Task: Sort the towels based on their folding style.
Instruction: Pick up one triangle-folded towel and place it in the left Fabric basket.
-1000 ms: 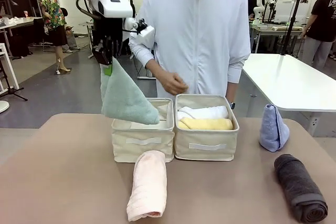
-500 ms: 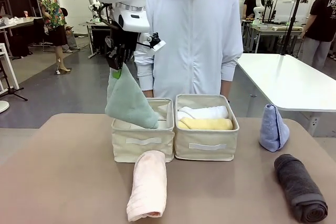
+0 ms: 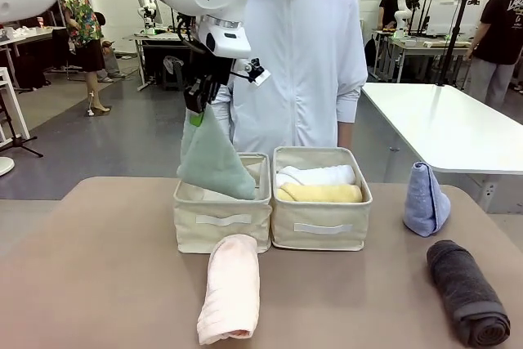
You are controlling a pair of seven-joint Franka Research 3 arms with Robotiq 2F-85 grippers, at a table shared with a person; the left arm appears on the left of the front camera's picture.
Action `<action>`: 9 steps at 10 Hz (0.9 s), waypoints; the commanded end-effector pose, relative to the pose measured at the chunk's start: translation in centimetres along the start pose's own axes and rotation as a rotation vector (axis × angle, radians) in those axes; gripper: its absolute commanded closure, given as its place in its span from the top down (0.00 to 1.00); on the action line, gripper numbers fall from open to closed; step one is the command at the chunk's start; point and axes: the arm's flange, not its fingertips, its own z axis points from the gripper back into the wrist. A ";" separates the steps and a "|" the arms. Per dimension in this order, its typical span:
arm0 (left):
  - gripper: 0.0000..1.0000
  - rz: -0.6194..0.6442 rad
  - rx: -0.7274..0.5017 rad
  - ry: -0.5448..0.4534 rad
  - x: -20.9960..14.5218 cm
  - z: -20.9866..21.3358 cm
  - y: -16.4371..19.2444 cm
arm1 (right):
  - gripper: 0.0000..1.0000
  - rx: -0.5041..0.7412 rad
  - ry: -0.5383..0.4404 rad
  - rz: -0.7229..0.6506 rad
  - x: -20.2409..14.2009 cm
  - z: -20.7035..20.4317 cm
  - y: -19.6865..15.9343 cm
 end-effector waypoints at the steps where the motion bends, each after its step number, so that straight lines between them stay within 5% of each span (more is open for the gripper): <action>1: 0.15 0.010 -0.011 -0.025 0.8 0.2 0.8 | 1.00 0.017 -0.023 0.017 0.3 0.0 -0.1; 3: 0.15 0.006 -0.096 -0.121 0.5 -0.8 0.0 | 1.00 0.017 -0.023 0.017 0.3 0.0 -0.1; 4: 0.15 -0.006 -0.021 -0.028 0.9 -0.9 0.5 | 1.00 0.017 -0.023 0.017 0.3 0.0 -0.1; 9: 0.15 -0.004 -0.041 -0.042 1.0 -1.4 0.5 | 1.00 0.017 -0.023 0.017 0.3 0.0 -0.1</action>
